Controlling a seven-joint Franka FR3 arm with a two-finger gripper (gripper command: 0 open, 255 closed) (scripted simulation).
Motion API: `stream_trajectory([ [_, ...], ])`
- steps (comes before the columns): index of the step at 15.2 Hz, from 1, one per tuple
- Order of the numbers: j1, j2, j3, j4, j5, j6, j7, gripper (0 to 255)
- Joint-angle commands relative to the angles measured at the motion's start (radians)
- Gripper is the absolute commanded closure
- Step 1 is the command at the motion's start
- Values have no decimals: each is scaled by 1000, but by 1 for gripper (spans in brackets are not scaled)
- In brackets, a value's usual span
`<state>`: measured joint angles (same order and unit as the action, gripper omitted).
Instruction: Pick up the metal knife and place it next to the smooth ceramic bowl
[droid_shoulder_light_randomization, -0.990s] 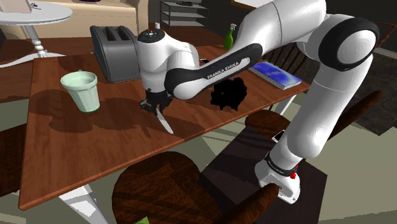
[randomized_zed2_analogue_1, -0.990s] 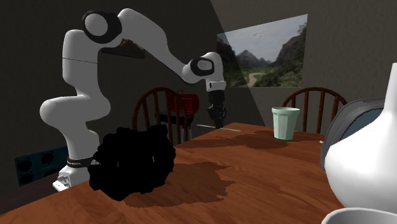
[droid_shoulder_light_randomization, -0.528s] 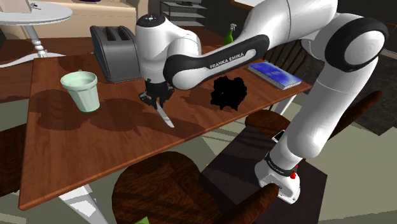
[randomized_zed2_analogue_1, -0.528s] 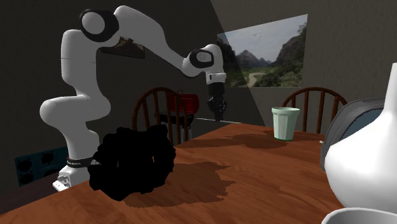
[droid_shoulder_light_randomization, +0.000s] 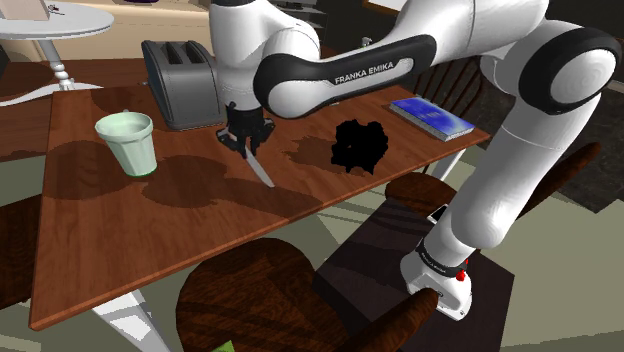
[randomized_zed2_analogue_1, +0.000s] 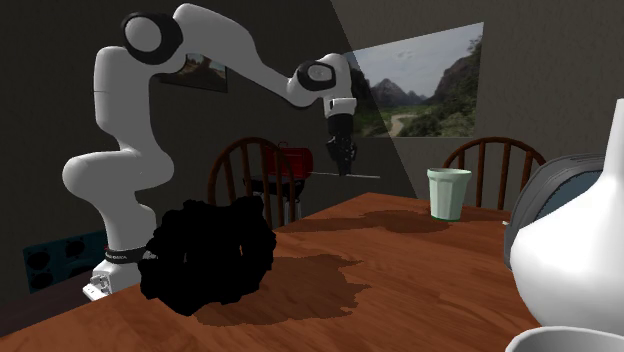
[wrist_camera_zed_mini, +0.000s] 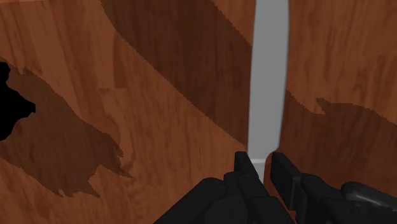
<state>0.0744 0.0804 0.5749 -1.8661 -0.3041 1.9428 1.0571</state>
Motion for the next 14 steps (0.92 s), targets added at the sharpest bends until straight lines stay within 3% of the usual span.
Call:
stream_trajectory([
  [1, 1, -4, 1, 13, 4, -16, -4, 255],
  [14, -163, 0, -138, 9, 22, 68, -301, 255],
])
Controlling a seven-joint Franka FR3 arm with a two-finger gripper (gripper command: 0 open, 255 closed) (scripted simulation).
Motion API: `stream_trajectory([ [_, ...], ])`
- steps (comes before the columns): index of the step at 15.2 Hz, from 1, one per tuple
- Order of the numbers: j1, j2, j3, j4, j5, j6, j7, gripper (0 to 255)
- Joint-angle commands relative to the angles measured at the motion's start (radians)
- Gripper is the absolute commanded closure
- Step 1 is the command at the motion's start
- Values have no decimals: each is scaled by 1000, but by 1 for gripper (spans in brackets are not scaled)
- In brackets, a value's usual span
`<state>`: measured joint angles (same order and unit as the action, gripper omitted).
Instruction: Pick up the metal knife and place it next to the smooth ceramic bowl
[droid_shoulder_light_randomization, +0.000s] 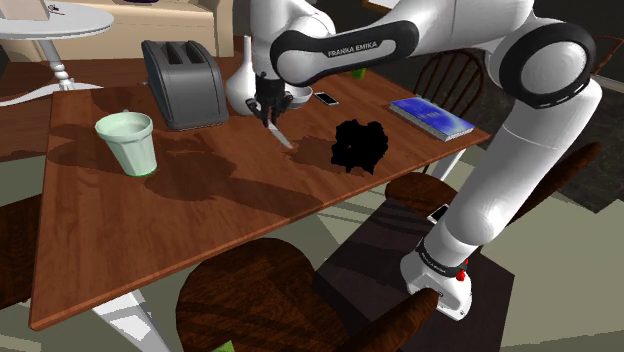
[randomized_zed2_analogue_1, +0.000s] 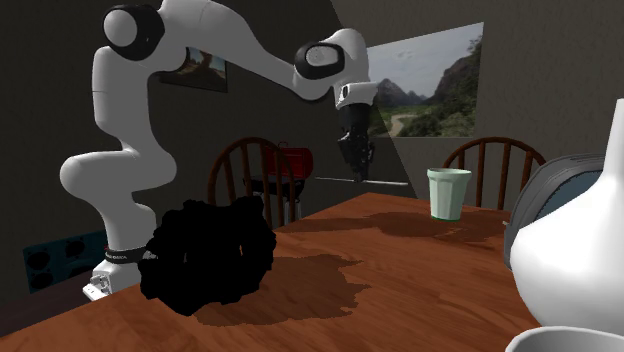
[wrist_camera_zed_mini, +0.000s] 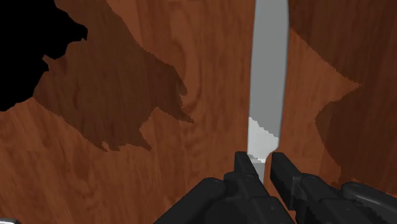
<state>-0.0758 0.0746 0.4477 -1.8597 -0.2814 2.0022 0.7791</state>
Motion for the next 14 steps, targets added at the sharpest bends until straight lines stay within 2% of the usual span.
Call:
stream_trajectory([
  [1, -24, 13, -21, 11, -1, 12, -44, 255],
  [8, -99, 91, -84, 103, -10, 25, -186, 255],
  [14, -157, 192, -129, 234, -17, 14, -300, 255],
])
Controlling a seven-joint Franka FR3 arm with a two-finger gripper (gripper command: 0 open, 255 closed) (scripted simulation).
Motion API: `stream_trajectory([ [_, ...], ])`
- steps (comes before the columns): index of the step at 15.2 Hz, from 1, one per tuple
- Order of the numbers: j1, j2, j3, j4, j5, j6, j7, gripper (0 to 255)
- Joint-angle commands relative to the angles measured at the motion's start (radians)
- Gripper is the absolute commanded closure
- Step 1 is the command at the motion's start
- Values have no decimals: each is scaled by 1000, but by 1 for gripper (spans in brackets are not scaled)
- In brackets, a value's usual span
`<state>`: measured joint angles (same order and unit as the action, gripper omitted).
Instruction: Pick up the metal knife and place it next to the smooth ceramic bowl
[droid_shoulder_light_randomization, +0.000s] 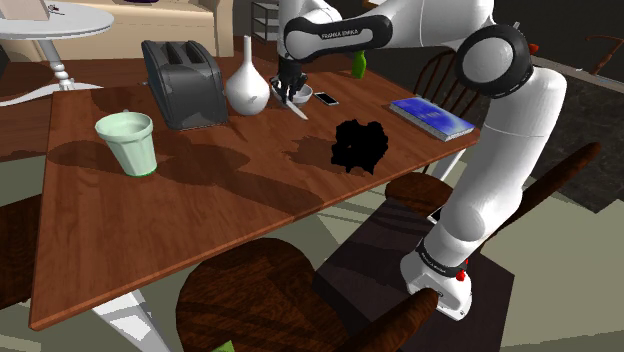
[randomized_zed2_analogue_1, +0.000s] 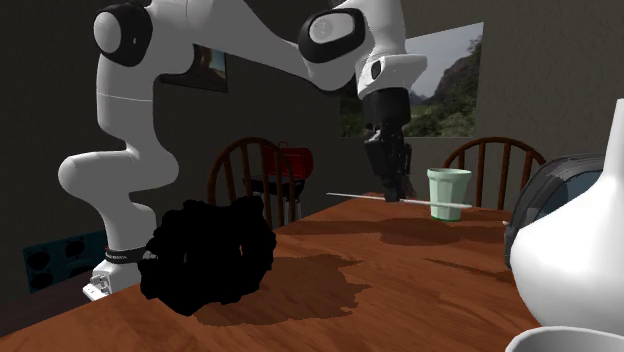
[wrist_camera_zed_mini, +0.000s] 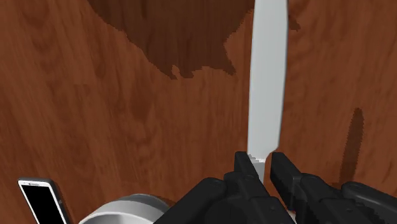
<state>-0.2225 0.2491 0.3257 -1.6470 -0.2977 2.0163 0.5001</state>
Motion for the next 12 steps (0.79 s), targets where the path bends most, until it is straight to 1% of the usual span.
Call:
stream_trajectory([
  [1, -19, 37, -14, 49, -2, -4, -39, 255],
  [4, -43, 103, -33, 141, -5, -22, -94, 255],
  [7, -65, 181, -51, 256, -7, -50, -151, 255],
  [12, -68, 188, -54, 199, -15, 12, -137, 255],
])
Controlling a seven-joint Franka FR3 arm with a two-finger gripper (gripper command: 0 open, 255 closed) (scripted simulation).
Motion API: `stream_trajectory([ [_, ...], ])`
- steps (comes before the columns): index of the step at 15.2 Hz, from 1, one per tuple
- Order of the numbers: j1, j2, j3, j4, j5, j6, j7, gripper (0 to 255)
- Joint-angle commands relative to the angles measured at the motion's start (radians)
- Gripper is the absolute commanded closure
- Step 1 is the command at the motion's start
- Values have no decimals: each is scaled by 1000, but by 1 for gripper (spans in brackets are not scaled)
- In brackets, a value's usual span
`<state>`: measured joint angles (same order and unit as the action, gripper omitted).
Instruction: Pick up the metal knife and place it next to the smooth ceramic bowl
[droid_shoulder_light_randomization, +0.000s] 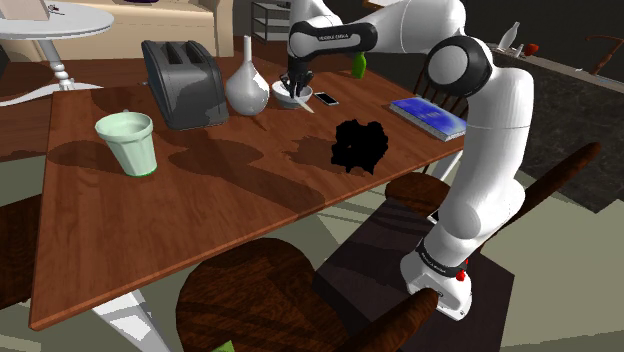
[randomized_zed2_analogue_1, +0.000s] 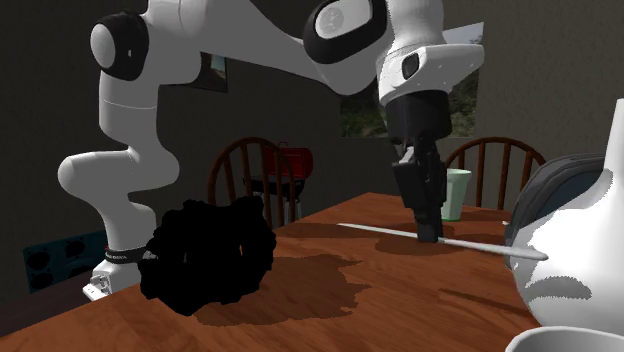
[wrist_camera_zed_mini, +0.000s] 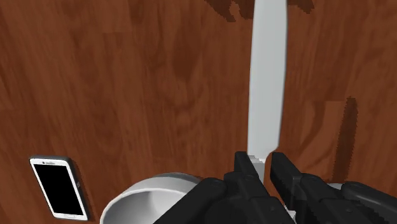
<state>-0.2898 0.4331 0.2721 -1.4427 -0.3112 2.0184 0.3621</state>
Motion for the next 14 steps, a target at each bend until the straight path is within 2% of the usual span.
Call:
stream_trajectory([
  [1, -1, 6, -2, -16, -4, 22, 4, 255],
  [14, -1, 51, -16, -122, -35, 168, 45, 255],
])
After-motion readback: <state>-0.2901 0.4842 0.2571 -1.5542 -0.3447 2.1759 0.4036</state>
